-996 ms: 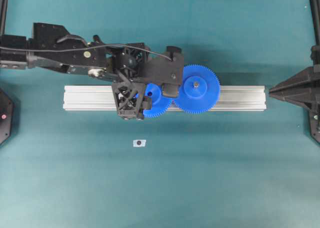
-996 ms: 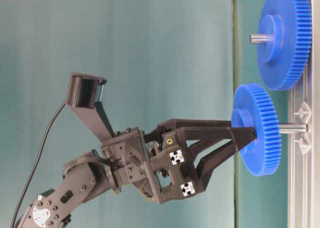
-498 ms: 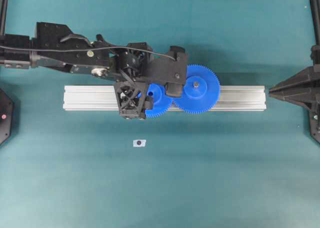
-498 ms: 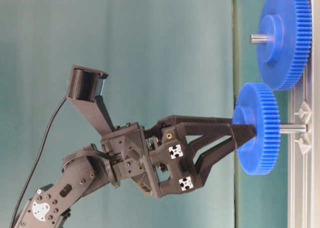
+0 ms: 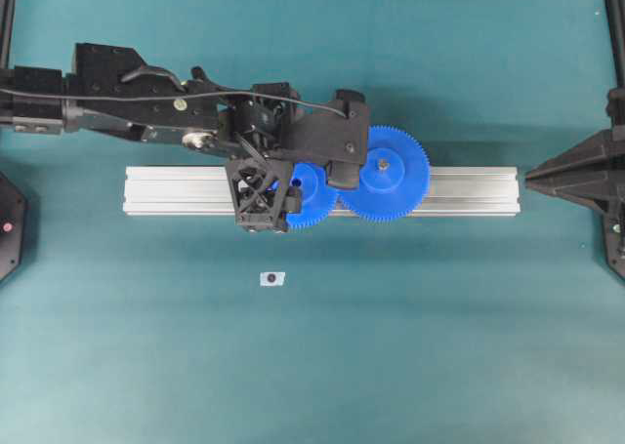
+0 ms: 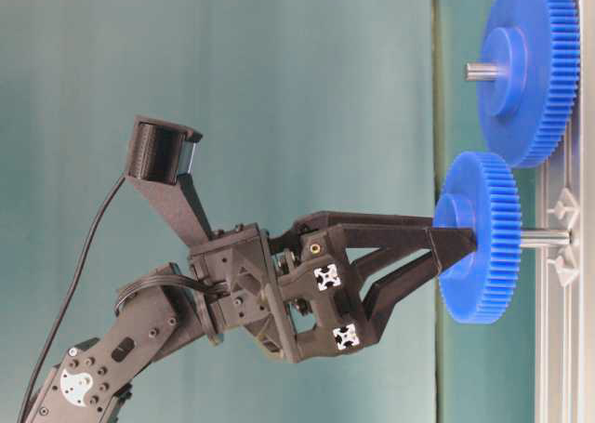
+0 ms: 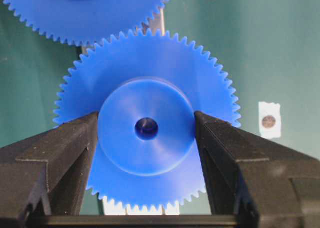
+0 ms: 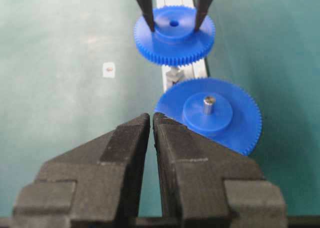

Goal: Find the location of the shaft and insert the small gear.
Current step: 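Lower the small gear onto the shaft, meshing with the large gear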

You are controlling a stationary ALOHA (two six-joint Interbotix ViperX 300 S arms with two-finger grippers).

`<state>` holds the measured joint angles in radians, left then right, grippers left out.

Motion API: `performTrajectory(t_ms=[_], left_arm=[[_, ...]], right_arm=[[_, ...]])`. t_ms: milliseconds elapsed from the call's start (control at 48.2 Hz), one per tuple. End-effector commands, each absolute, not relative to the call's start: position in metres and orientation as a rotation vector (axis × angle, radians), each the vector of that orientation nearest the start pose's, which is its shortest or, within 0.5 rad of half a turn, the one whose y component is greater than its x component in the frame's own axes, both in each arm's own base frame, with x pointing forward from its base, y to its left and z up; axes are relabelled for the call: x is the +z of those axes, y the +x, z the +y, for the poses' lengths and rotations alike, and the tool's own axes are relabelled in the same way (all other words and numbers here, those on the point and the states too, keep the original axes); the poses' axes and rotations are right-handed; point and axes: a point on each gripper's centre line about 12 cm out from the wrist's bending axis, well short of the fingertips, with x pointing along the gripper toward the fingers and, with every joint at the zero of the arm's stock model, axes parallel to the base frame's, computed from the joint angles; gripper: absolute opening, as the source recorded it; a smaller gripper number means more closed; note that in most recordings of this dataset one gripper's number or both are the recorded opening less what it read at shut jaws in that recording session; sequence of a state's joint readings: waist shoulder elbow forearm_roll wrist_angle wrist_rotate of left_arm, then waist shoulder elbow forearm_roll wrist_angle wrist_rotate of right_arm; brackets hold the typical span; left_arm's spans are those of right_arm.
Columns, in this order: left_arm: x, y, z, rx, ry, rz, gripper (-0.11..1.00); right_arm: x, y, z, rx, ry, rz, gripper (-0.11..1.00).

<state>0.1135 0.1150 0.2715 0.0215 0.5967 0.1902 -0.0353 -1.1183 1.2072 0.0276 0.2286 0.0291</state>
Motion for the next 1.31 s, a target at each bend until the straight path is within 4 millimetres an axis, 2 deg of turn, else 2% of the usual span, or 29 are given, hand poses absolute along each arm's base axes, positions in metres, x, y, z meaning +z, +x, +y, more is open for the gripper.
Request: performTrajectory(t_ms=[0,270,415,540,685,913,1017,1163,1246,1287], left_arm=[[0.223,0.438,0.055,0.027,0.144,0.945,0.65],[0.224,0.437,0.055,0.028,0.139,0.942,0.66],[0.223,0.436,0.054,0.027,0.142,0.945,0.85],[0.229,0.439,0.054,0.030,0.136,0.929,0.88],[0.249,0.440,0.054,0.037,0.139,0.881,0.87],[0.294,0.432,0.054,0.049,0.153,0.776,0.87],[0.299,0.425,0.053,0.050,0.152,0.764,0.86],[0.293,0.420,0.052,0.049,0.150,0.770,0.79],[0.288,0.419,0.051,0.047,0.148,0.776,0.65],[0.287,0.419,0.051,0.049,0.150,0.773,0.53]], right_arm=[[0.252,0.169,-0.006,-0.040,0.068,0.304,0.19],[0.253,0.169,-0.006,-0.040,0.068,0.303,0.19],[0.253,0.169,-0.006,-0.042,0.068,0.302,0.19],[0.252,0.169,-0.006,-0.040,0.068,0.304,0.19],[0.253,0.169,-0.006,-0.042,0.068,0.302,0.19],[0.253,0.169,-0.006,-0.045,0.069,0.301,0.19],[0.253,0.169,-0.007,-0.049,0.070,0.302,0.19],[0.253,0.169,-0.007,-0.051,0.070,0.302,0.19],[0.253,0.169,-0.007,-0.051,0.070,0.302,0.19],[0.253,0.169,-0.007,-0.051,0.070,0.301,0.19]])
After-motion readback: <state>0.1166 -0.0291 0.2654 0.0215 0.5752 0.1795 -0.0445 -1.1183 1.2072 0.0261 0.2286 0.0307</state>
